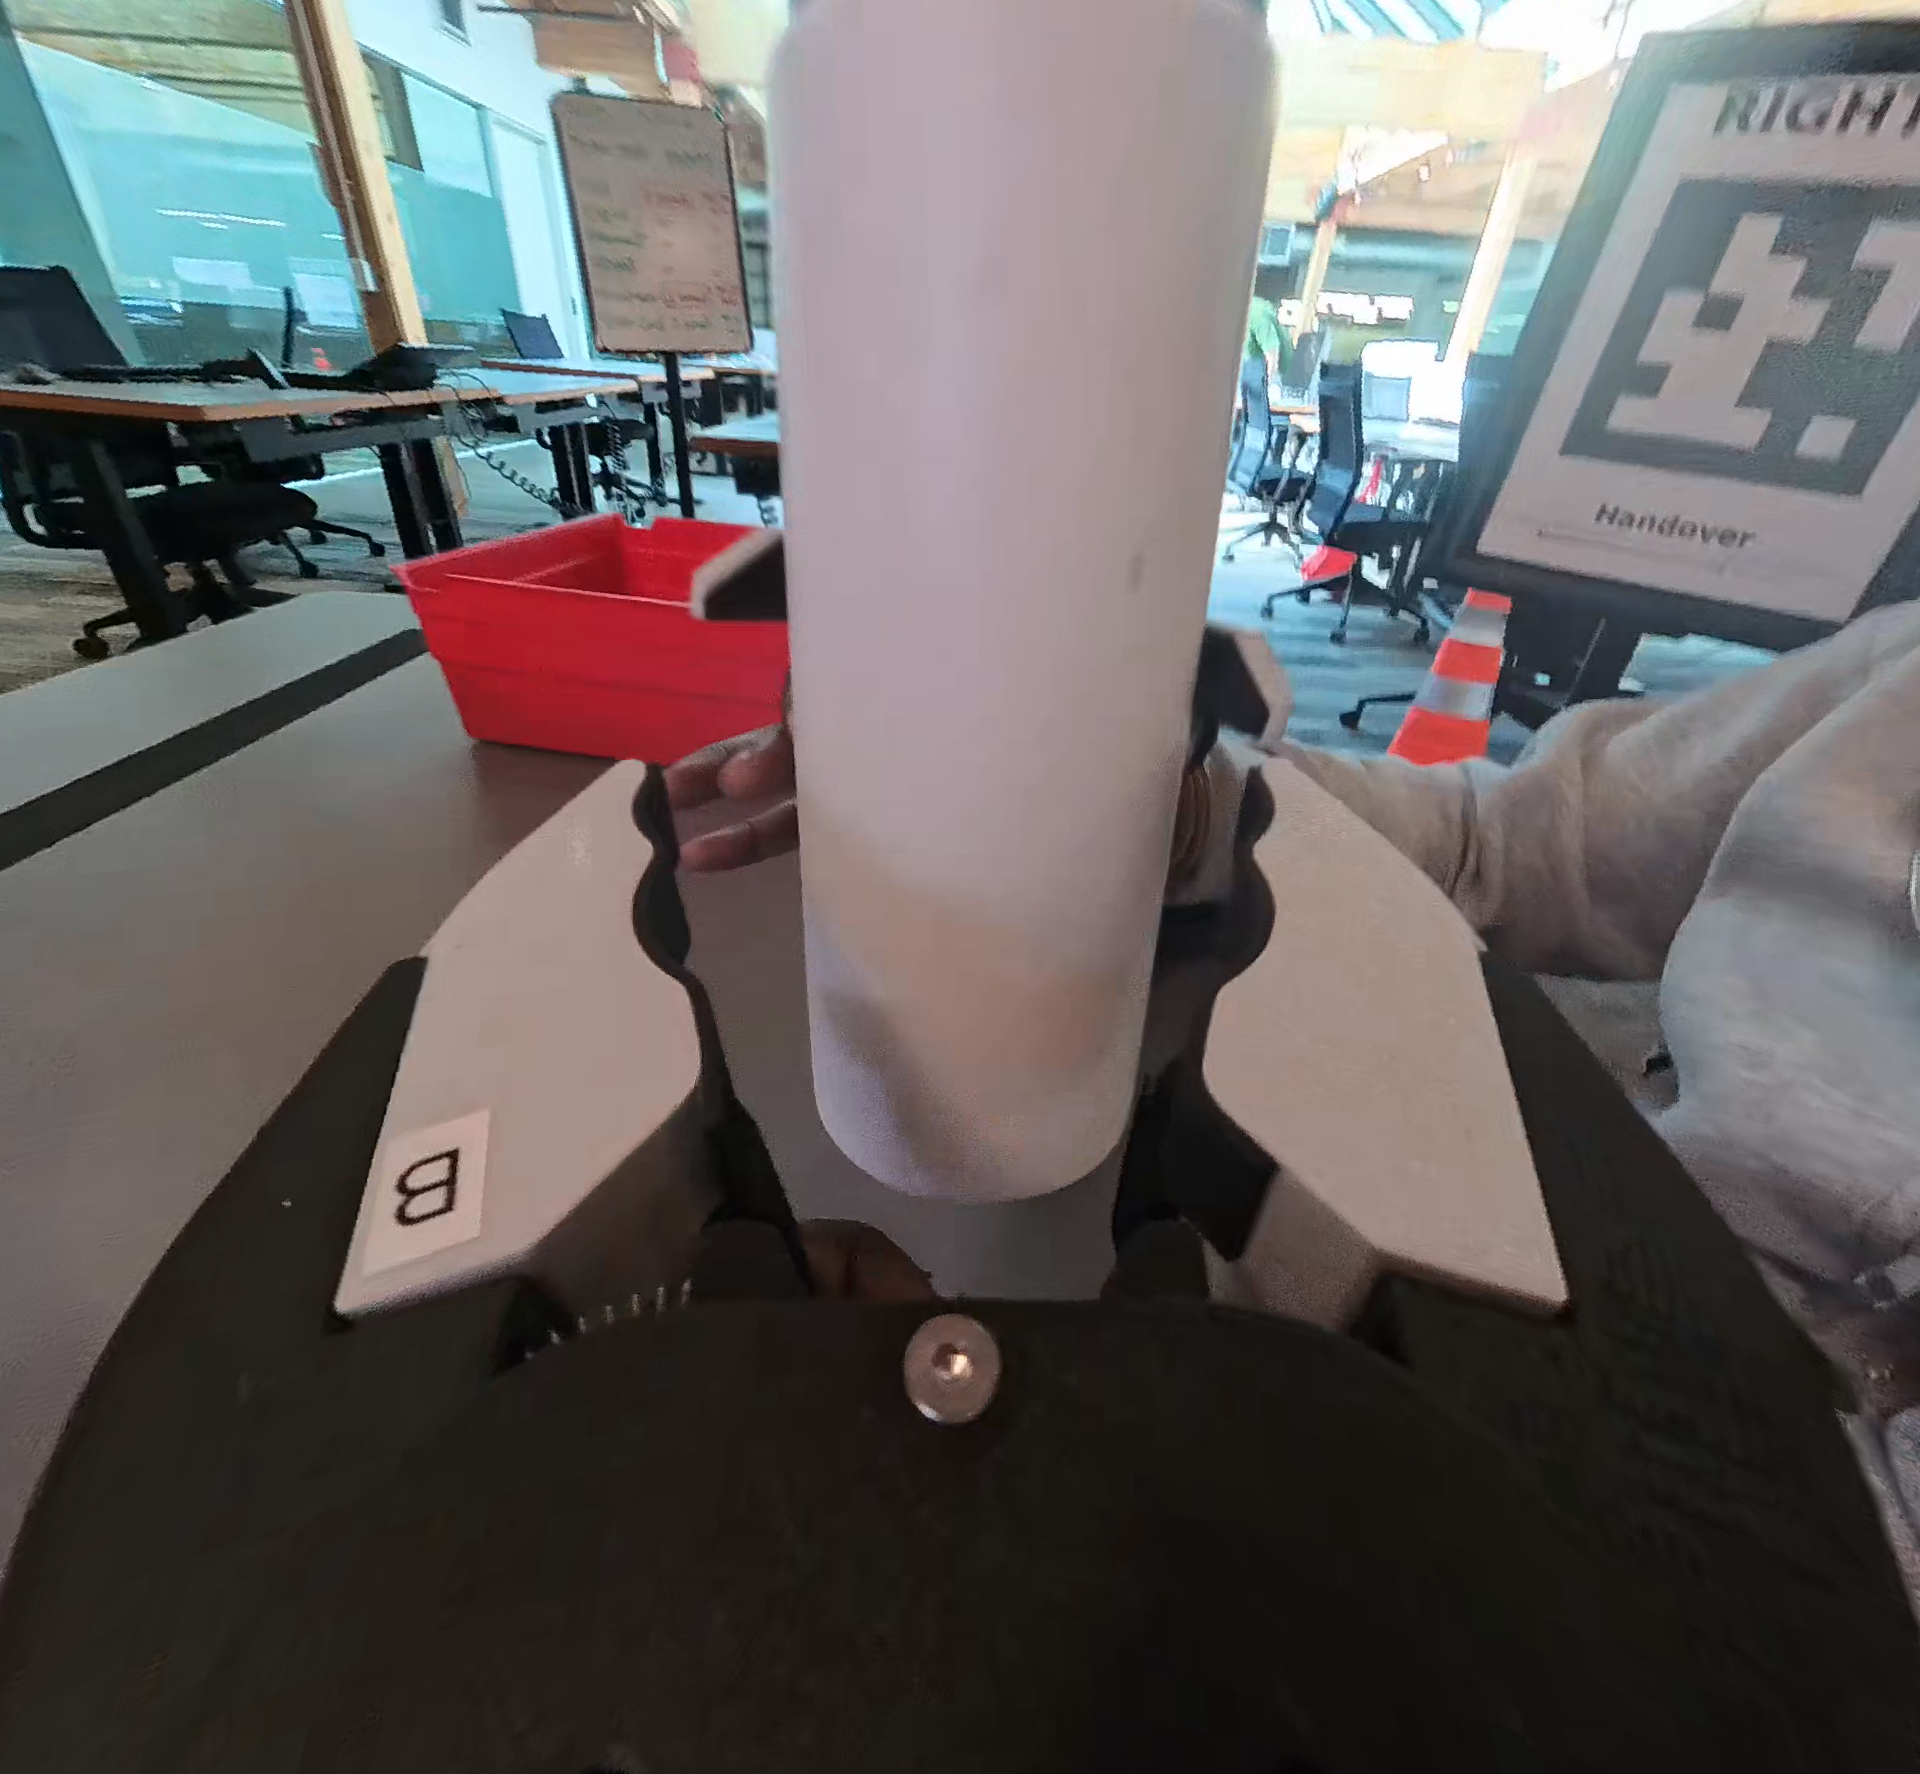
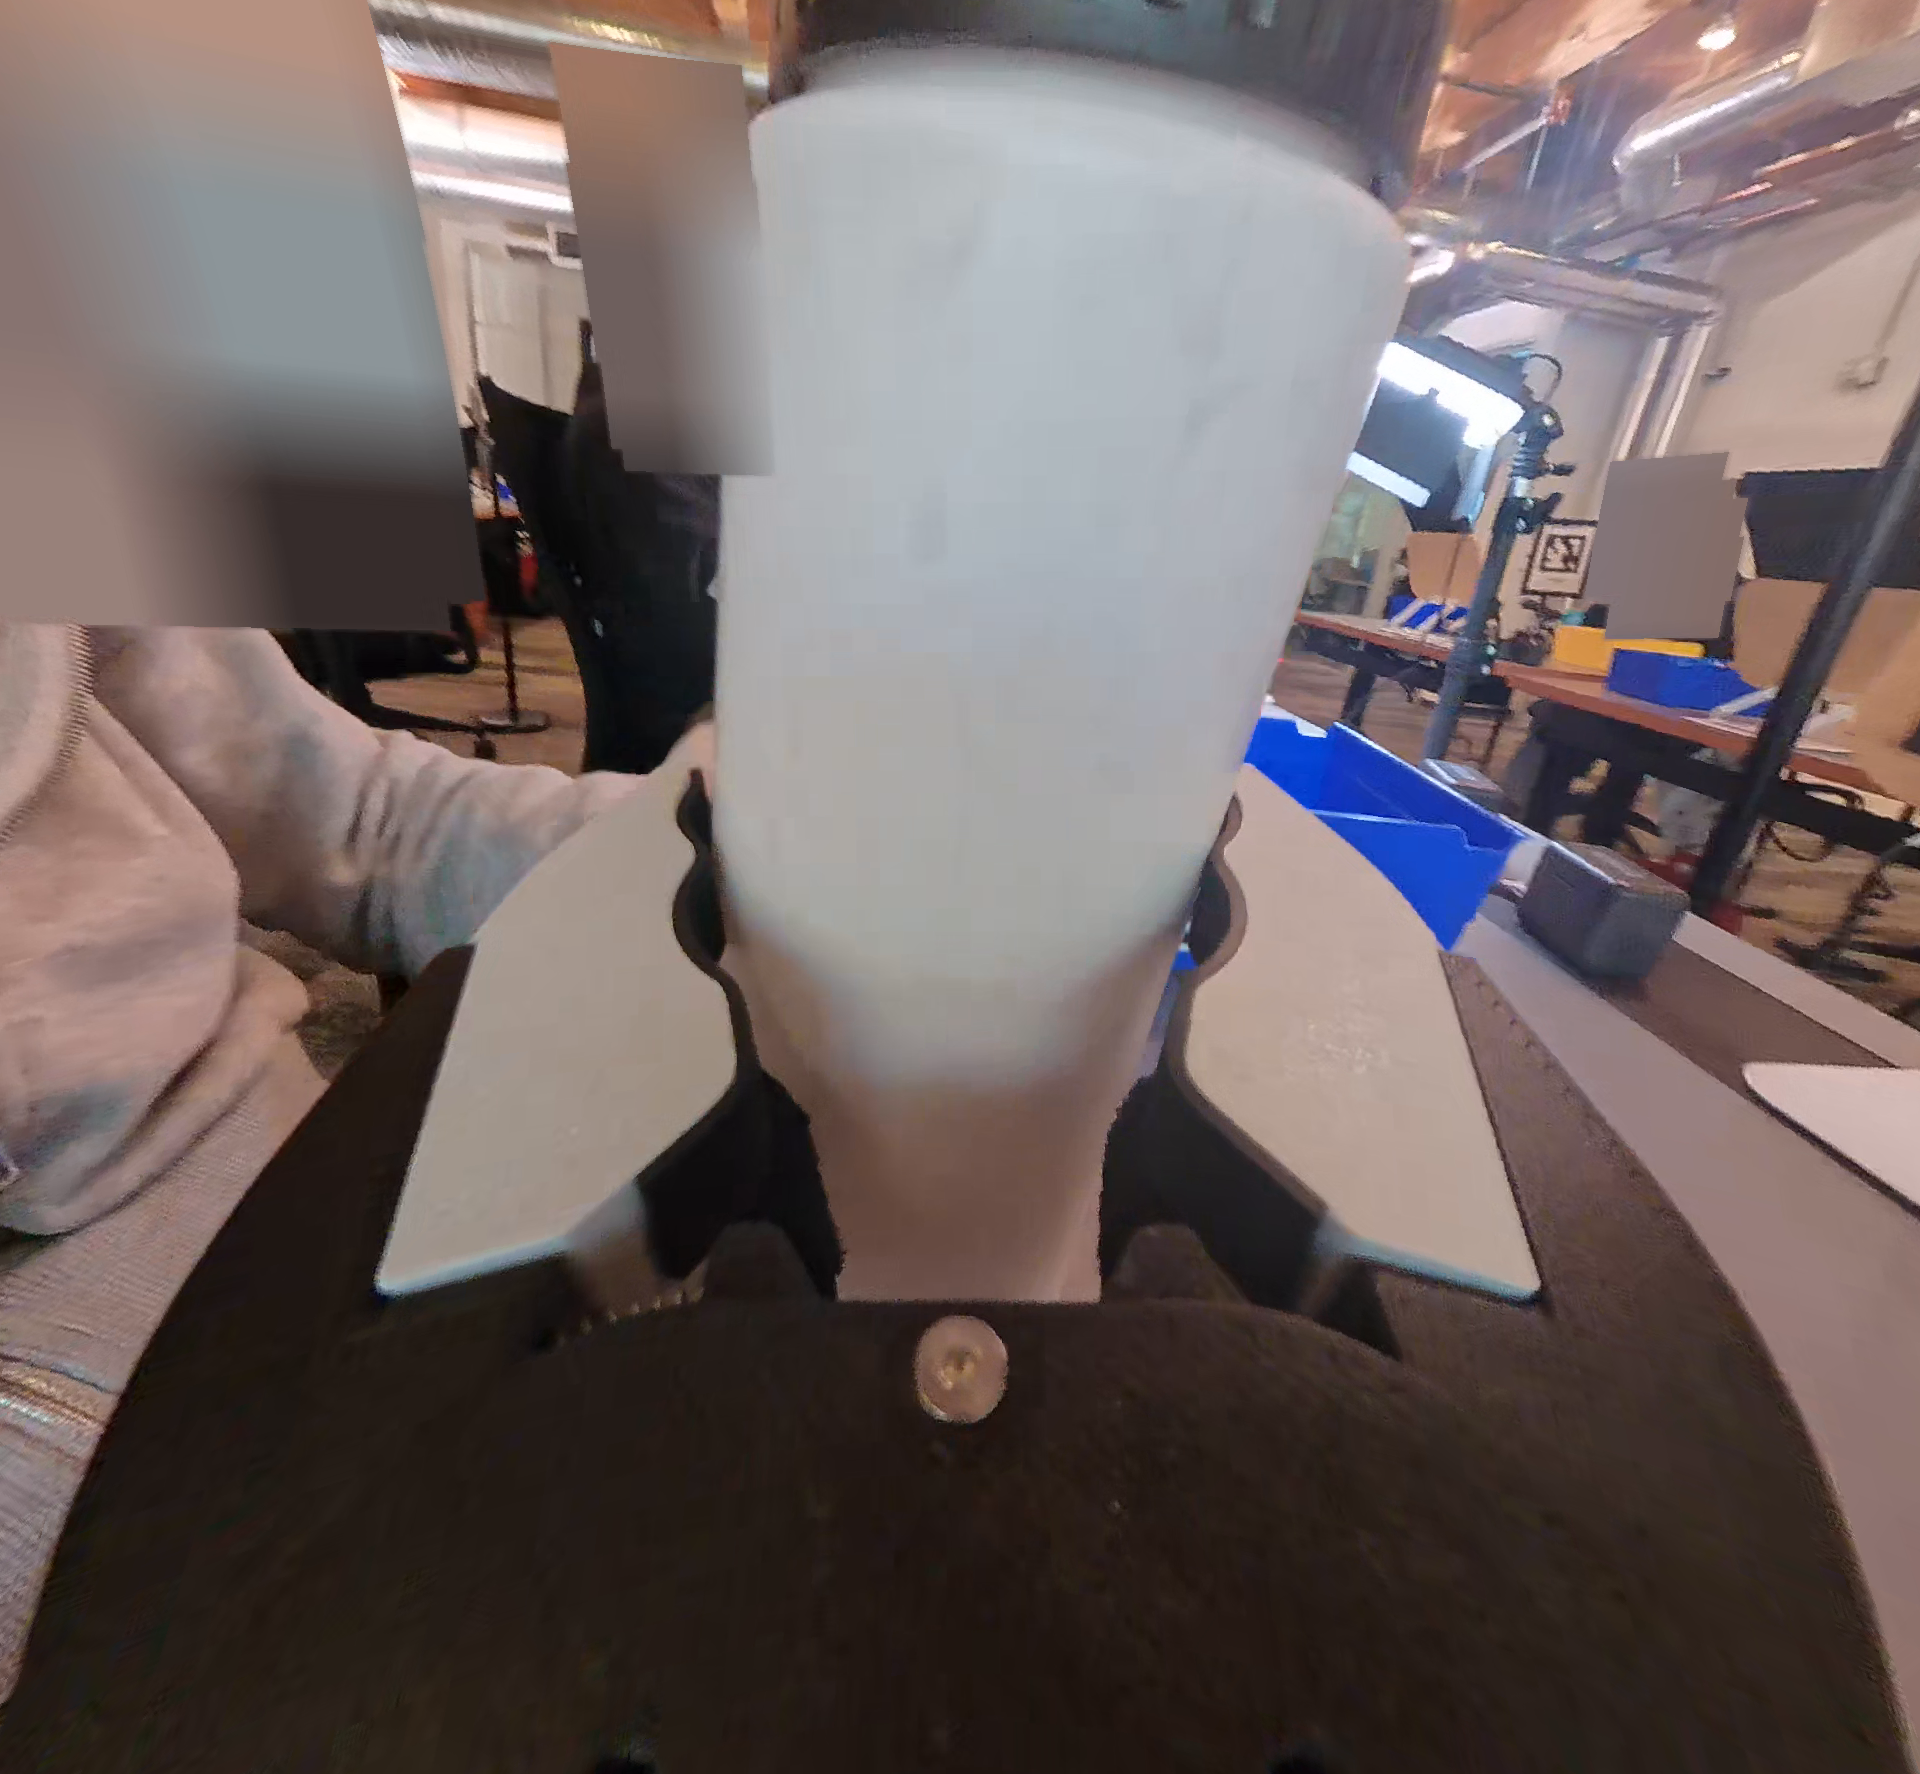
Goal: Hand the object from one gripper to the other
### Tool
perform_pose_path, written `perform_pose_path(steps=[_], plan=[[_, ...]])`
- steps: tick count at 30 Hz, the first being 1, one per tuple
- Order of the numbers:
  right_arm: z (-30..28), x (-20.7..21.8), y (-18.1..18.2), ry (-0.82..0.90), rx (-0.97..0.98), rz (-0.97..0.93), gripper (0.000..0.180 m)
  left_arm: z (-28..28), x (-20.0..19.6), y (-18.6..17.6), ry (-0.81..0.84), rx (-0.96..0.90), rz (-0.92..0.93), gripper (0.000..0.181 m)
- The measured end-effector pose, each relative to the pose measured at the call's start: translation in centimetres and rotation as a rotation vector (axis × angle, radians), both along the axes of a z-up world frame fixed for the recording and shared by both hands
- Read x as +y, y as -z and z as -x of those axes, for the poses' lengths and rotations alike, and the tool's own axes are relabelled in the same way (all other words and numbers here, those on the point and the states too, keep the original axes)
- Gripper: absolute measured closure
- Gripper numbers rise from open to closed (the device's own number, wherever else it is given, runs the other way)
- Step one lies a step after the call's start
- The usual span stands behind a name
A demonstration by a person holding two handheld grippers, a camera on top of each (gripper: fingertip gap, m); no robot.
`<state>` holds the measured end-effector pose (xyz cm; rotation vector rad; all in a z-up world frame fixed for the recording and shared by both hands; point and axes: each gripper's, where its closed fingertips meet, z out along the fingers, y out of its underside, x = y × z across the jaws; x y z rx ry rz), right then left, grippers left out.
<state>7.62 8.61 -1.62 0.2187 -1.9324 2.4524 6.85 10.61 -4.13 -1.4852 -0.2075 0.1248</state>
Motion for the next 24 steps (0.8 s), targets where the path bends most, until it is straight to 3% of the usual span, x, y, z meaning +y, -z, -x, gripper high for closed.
perform_pose_path(steps=[12, 17, 19, 21, 24], plan=[[1.1, -1.0, 2.2, 0.047, -0.043, -0.116, 0.089, -0.1, -1.4, -2.4, -0.010, 0.013, -0.079, 0.070], [0.8, -2.1, 4.0, 0.053, -0.008, -0.226, 0.089, -0.4, 0.1, -2.3, -0.020, 0.062, 0.024, 0.063], [0.5, -2.4, 4.5, 0.045, 0.007, -0.252, 0.089, -0.2, 0.5, -2.4, -0.032, 0.047, 0.022, 0.072], [0.2, -2.6, 4.8, 0.039, 0.028, -0.272, 0.089, 0.4, 0.3, -2.5, -0.057, 0.023, -0.010, 0.093], [0.1, -2.7, 4.9, 0.035, 0.014, -0.280, 0.089, 0.5, 0.2, -2.6, -0.054, 0.009, -0.023, 0.094]])
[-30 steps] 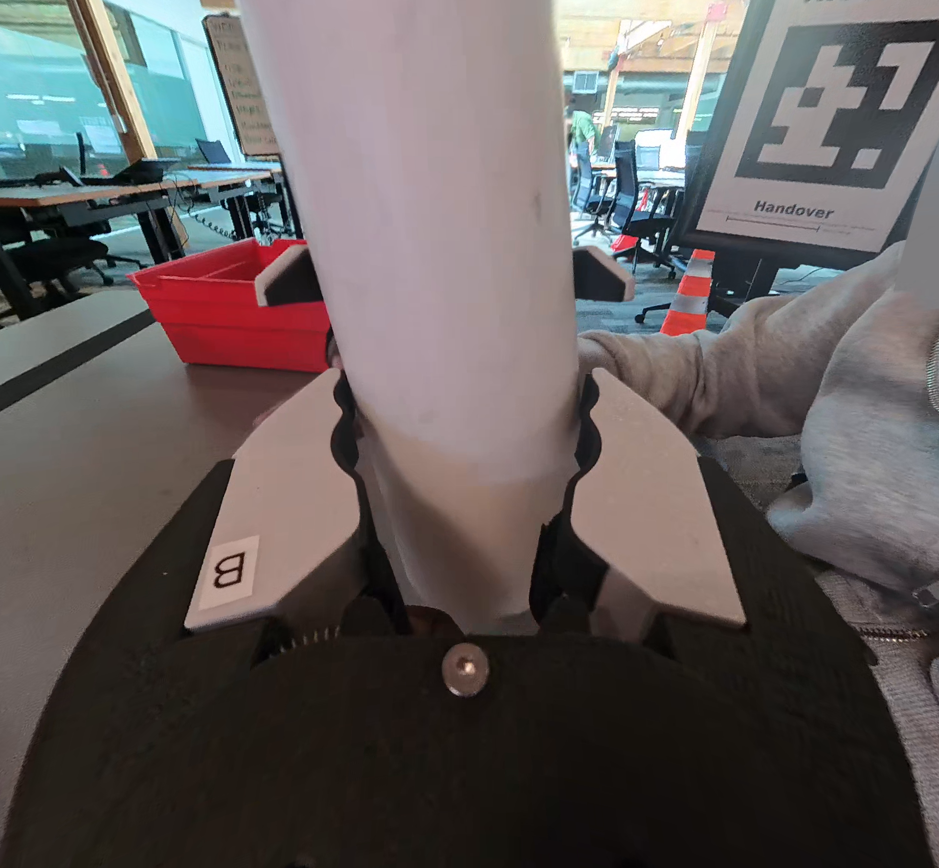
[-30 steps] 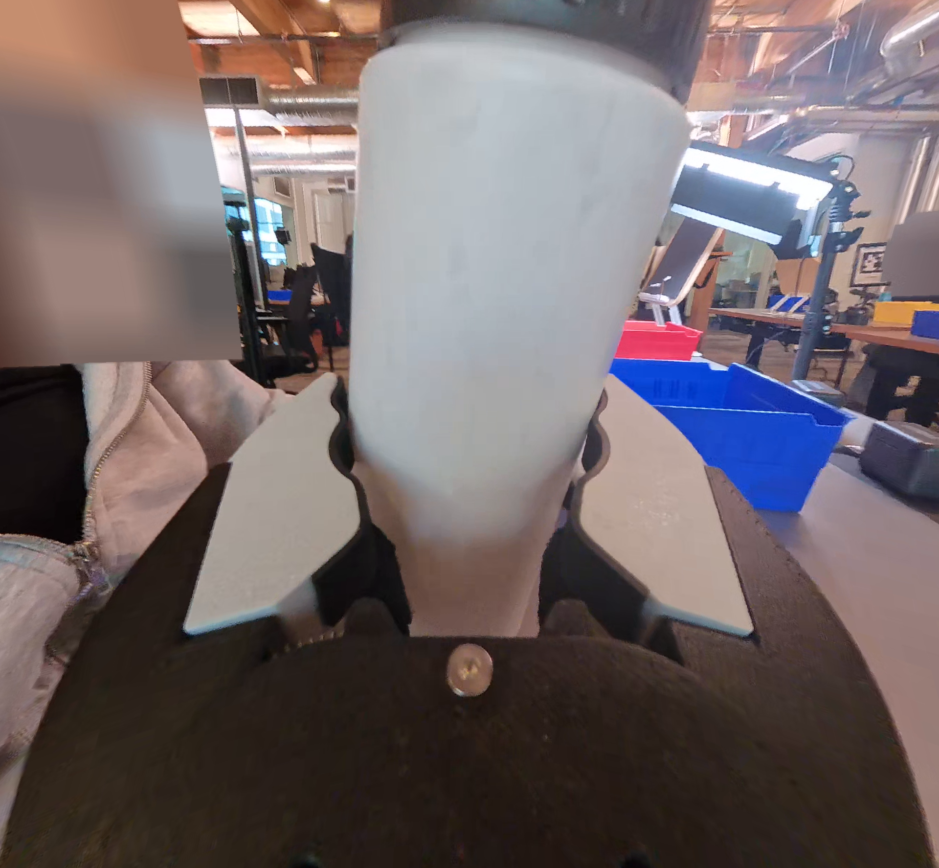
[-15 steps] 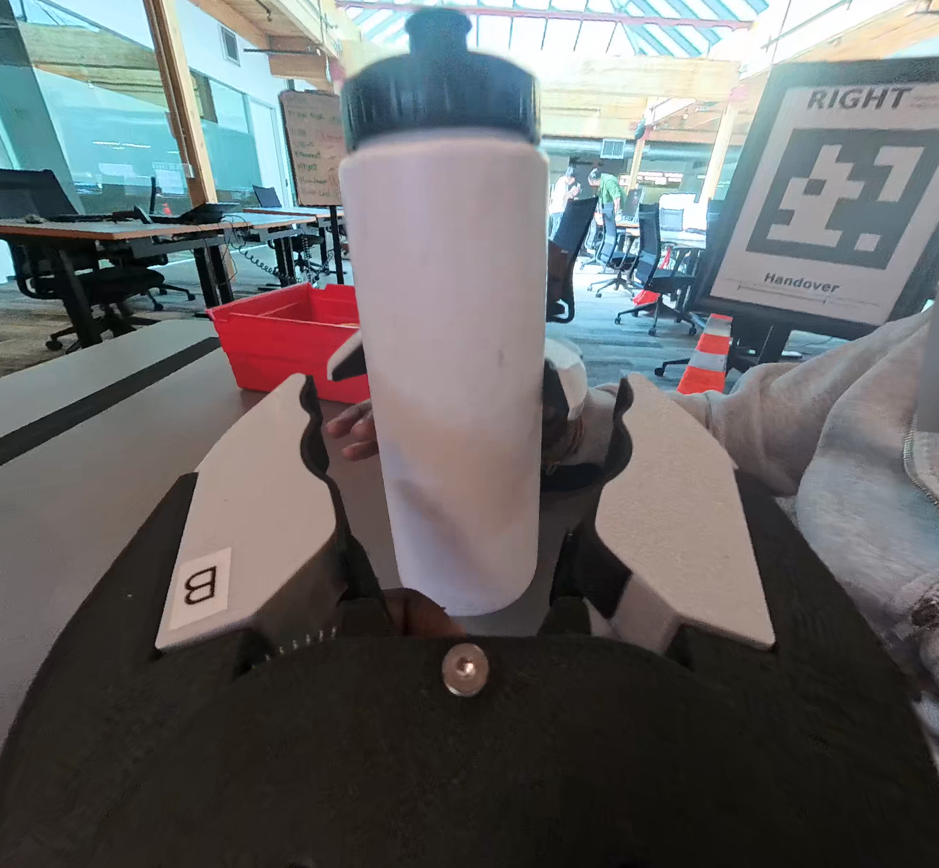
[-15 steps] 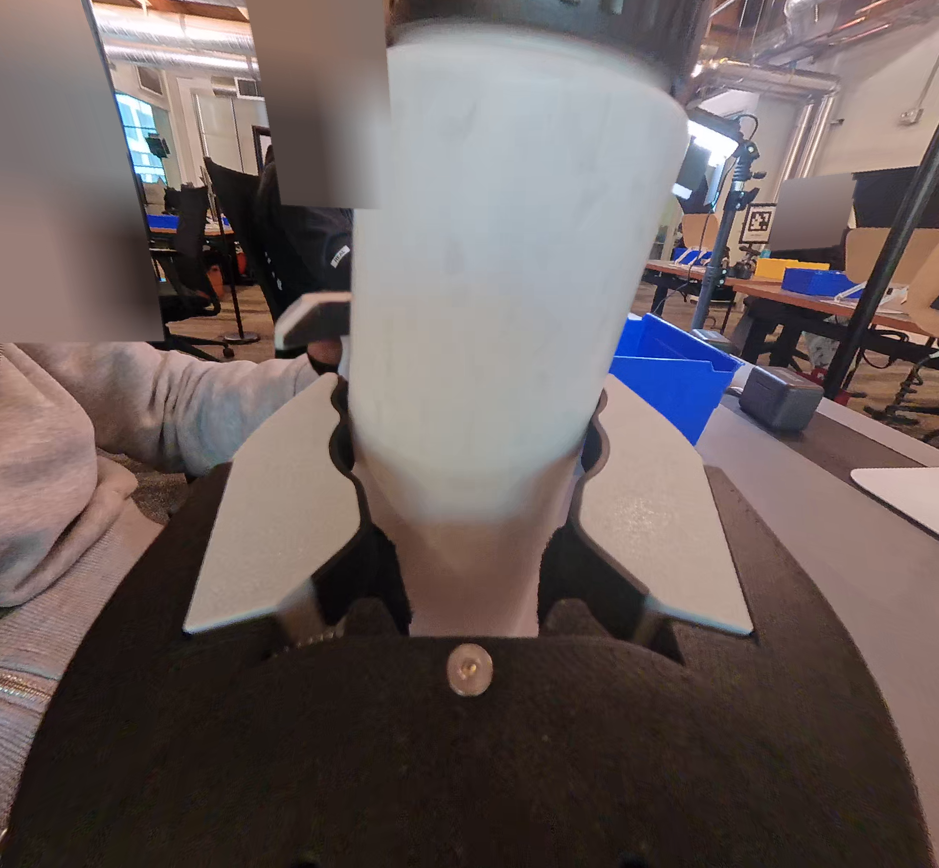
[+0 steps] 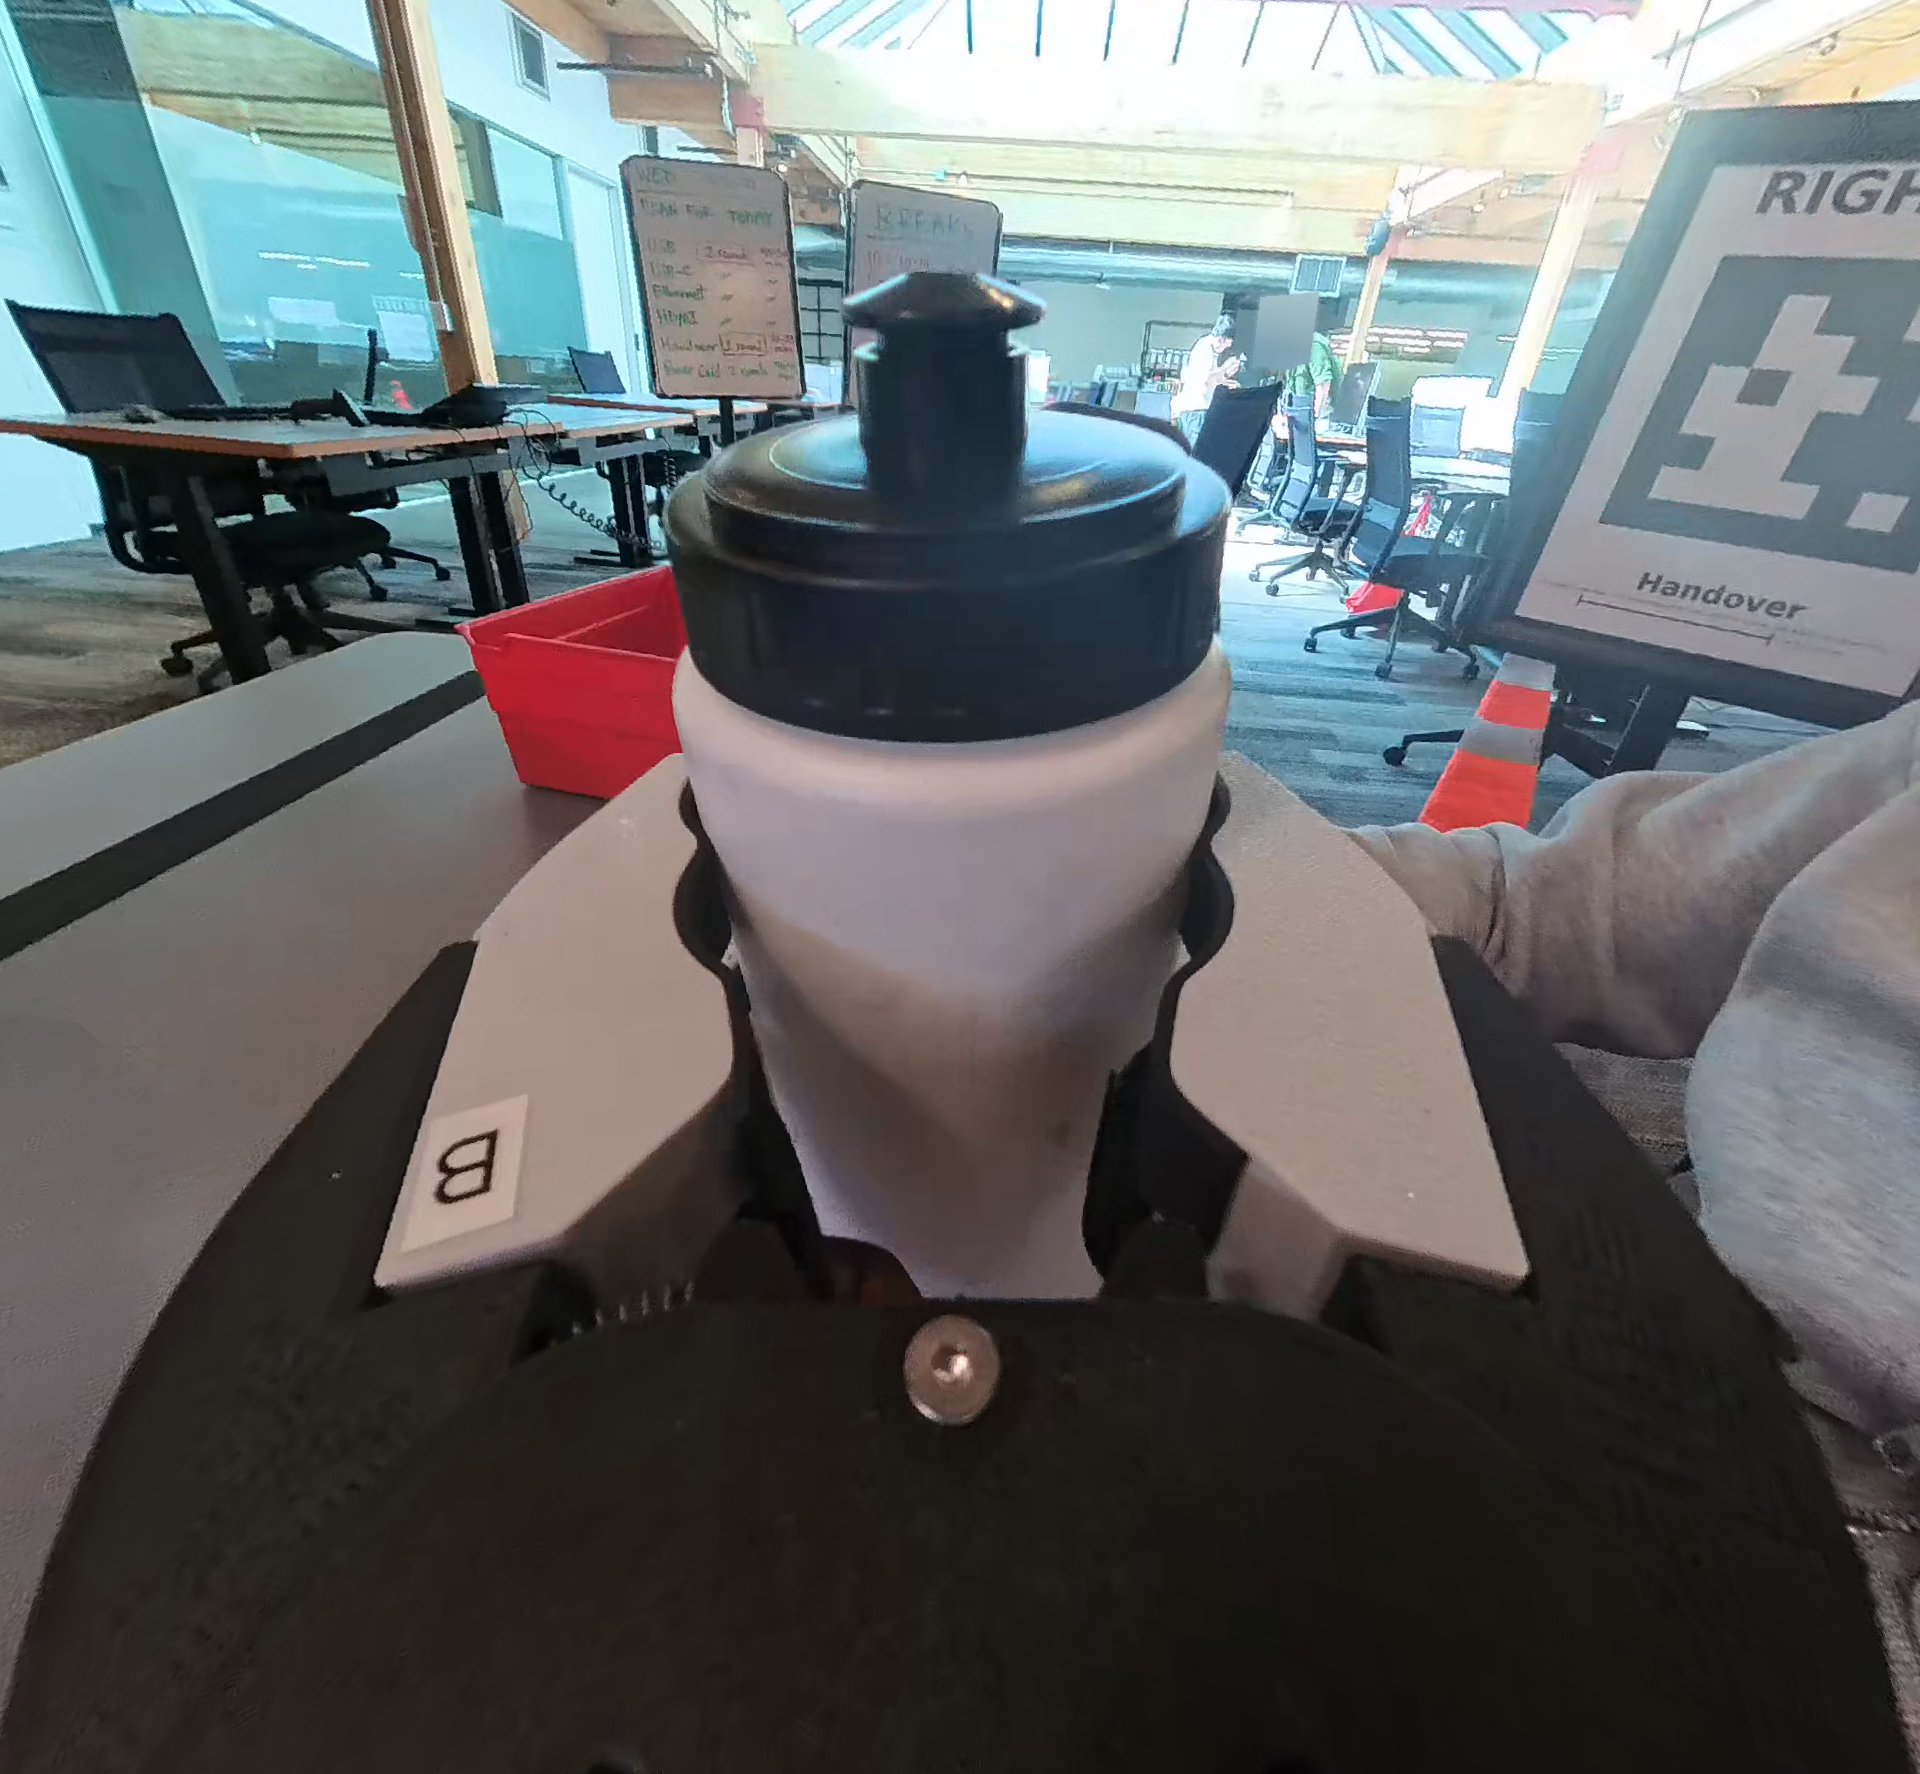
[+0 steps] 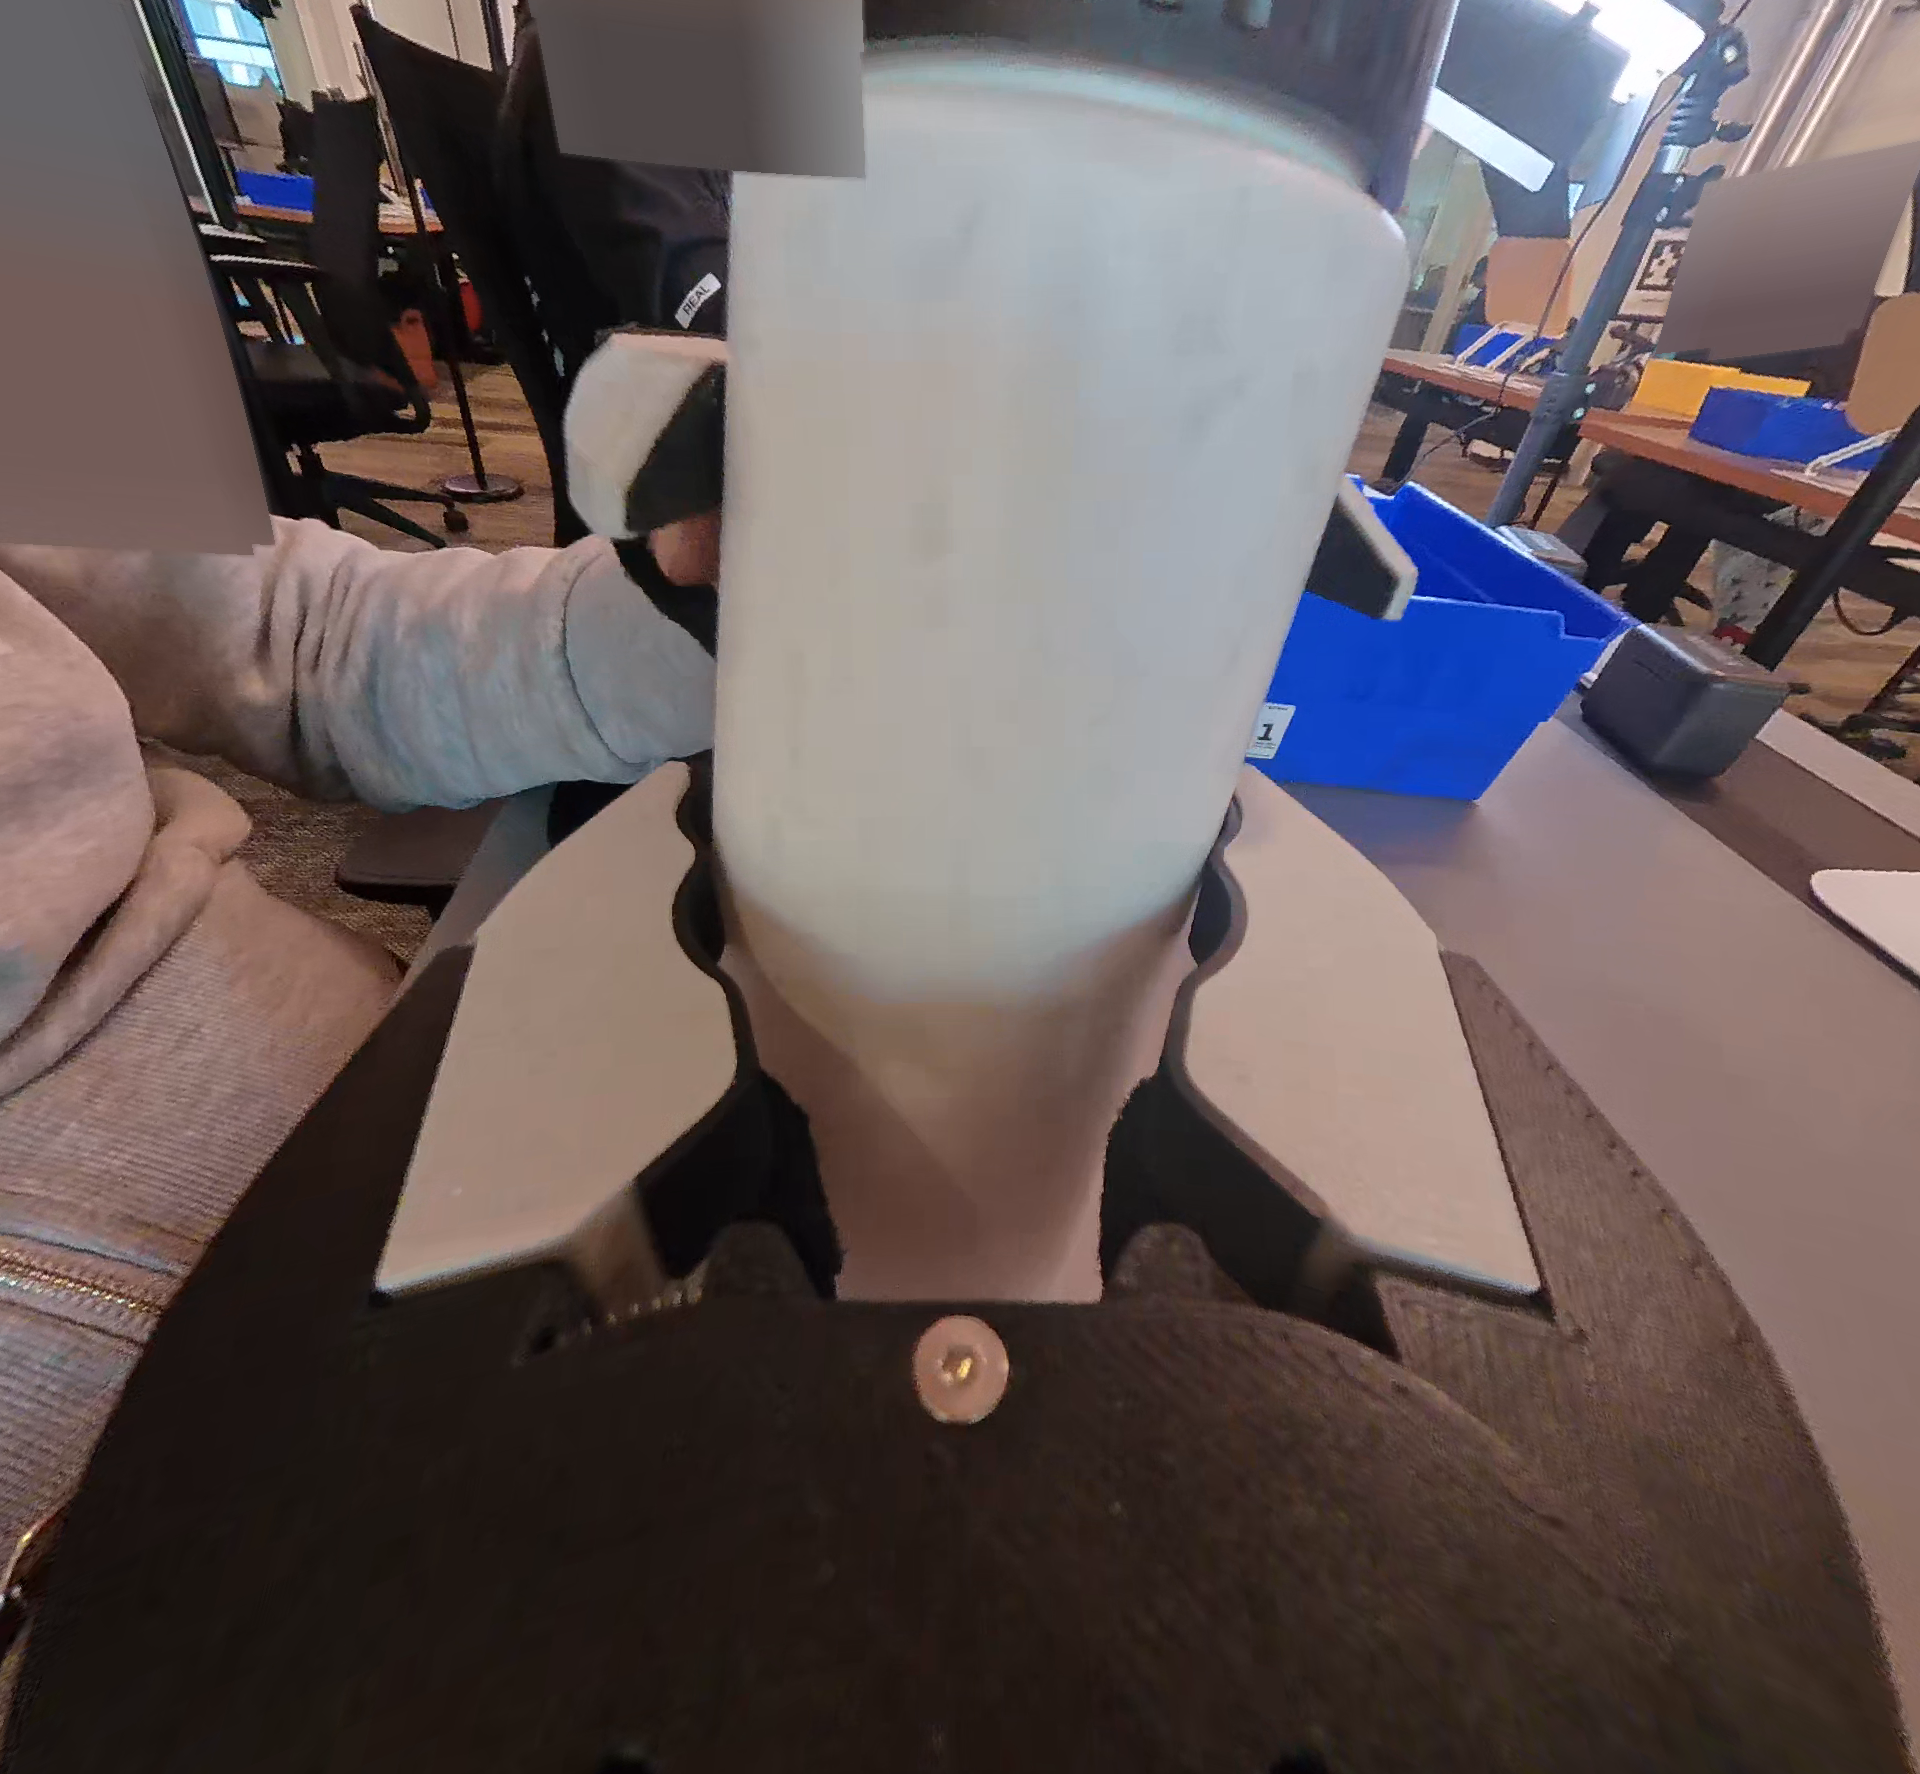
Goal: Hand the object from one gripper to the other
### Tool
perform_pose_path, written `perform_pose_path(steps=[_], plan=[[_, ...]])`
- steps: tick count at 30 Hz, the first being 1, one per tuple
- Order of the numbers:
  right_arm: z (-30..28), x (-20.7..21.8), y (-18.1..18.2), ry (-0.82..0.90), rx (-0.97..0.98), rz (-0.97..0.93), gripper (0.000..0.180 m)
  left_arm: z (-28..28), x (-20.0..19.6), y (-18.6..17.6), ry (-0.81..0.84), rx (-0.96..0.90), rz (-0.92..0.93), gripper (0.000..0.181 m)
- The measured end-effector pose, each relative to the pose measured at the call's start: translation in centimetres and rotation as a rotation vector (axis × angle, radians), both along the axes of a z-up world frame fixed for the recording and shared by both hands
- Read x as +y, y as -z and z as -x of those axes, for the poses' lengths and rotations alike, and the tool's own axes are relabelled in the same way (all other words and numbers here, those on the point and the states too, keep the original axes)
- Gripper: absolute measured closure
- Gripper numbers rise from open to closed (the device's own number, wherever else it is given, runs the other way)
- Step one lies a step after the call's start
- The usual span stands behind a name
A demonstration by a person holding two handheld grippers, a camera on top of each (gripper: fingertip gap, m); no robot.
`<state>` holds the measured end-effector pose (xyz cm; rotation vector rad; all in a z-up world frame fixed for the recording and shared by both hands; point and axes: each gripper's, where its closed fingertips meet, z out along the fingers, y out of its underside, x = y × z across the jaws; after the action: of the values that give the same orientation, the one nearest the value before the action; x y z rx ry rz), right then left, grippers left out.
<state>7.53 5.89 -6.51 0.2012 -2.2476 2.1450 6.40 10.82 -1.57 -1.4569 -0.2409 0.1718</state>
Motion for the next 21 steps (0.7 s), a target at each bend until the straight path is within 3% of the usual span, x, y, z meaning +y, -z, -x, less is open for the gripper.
perform_pose_path(steps=[6, 7, 9, 15, 21], plan=[[-0.4, 0.1, -1.5, -0.018, 0.006, 0.107, 0.090, -0.5, -0.4, -1.4, -0.022, 0.070, -0.061, 0.095], [-0.2, 0.4, -2.1, -0.022, -0.020, 0.155, 0.083, -0.4, -0.9, -2.2, -0.042, 0.085, -0.103, 0.095], [0.5, 1.0, -3.4, -0.015, -0.099, 0.266, 0.065, -0.3, -2.6, -4.1, -0.074, 0.105, -0.223, 0.095], [1.6, 2.3, -5.7, -0.081, -0.342, 0.496, 0.042, -0.1, -10.1, -10.1, -0.177, 0.126, -0.709, 0.095], [1.7, 3.1, -8.5, -0.008, -0.241, 0.794, 0.047, -0.2, -11.1, -11.0, -0.211, 0.094, -0.942, 0.094]])
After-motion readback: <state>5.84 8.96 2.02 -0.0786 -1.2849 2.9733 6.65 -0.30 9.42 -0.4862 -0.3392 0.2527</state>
